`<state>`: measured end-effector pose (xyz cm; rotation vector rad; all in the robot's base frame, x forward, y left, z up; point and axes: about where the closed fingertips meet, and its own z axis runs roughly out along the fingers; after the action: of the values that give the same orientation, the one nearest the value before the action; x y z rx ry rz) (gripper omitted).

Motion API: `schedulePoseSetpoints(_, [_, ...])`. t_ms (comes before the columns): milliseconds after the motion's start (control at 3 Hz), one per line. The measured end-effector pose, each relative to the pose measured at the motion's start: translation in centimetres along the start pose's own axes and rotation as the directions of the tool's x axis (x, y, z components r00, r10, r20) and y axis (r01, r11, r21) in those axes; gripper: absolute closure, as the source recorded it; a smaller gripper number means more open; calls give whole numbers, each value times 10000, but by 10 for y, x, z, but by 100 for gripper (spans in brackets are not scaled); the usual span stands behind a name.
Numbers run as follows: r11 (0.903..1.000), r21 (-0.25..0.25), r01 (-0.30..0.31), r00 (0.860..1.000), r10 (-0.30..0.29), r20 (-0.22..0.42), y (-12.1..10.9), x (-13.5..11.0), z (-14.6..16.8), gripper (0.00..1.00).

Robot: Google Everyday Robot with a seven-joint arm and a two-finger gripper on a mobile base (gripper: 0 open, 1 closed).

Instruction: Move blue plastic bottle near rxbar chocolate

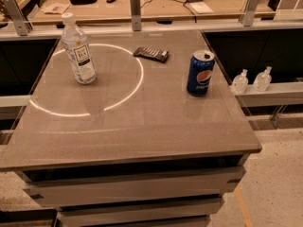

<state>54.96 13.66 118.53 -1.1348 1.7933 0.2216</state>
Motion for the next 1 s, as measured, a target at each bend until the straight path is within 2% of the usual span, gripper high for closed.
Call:
schedulePoseSetpoints(333, [9927,-1146,-388,9980,328,-537,11,27,58,0])
schedulePoseSetpoints(667, [9793,-1956,-511,9927,284,-1175,32,62,98,0])
schedulePoseSetpoints(1000, [9668,-2463,-685,9796,184,-2001,52,99,128,0])
